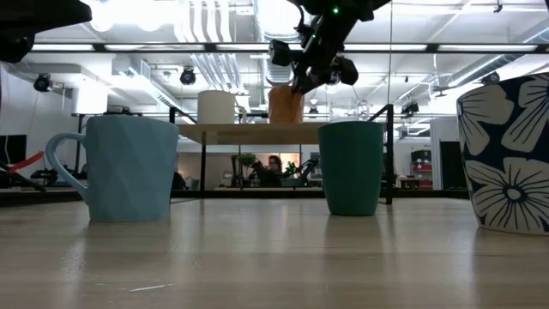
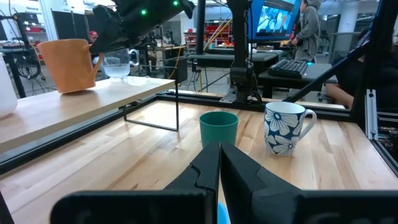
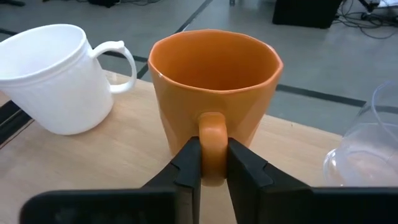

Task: Stack small to large cups/mugs on shelf
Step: Put the orange cup on the shelf

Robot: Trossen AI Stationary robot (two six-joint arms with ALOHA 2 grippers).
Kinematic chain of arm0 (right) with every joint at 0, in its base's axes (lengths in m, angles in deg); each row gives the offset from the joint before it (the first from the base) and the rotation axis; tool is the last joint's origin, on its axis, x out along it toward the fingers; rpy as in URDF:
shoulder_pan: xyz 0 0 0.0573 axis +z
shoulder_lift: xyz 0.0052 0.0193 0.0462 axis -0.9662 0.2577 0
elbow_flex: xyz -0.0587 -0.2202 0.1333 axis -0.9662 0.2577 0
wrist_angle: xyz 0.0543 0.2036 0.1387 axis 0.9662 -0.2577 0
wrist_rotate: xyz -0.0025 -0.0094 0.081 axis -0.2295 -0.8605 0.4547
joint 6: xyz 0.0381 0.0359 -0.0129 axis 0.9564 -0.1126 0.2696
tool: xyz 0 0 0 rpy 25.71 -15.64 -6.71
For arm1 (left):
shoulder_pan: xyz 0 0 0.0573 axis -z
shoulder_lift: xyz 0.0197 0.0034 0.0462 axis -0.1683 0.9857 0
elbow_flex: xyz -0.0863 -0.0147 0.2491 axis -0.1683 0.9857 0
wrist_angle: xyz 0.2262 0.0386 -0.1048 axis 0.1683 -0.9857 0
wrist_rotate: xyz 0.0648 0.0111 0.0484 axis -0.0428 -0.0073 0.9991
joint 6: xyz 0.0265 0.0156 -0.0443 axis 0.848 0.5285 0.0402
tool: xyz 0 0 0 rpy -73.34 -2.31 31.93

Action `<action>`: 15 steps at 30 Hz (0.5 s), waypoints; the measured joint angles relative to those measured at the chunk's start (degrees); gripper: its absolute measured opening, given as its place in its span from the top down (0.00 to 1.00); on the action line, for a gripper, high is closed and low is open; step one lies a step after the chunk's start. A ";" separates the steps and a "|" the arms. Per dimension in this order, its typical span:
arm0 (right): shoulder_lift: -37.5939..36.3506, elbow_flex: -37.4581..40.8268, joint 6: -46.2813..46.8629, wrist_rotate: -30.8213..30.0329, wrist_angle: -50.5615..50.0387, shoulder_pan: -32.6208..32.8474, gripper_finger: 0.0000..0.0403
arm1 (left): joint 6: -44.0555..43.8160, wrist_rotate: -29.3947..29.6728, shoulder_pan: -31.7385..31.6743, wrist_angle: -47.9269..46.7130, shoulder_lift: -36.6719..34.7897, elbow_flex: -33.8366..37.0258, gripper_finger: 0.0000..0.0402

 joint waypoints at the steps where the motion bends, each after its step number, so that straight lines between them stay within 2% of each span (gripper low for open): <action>1: 0.00 0.00 0.02 0.32 0.01 0.00 0.84 | -0.04 0.00 0.00 0.00 0.00 0.00 1.00; 7: 0.00 0.00 0.09 0.58 0.00 0.26 0.69 | -0.22 -0.15 0.00 0.00 0.00 0.02 1.00; 15: 0.00 0.01 0.04 0.32 0.03 0.26 0.67 | -0.42 -0.20 0.00 -0.14 0.00 0.02 1.00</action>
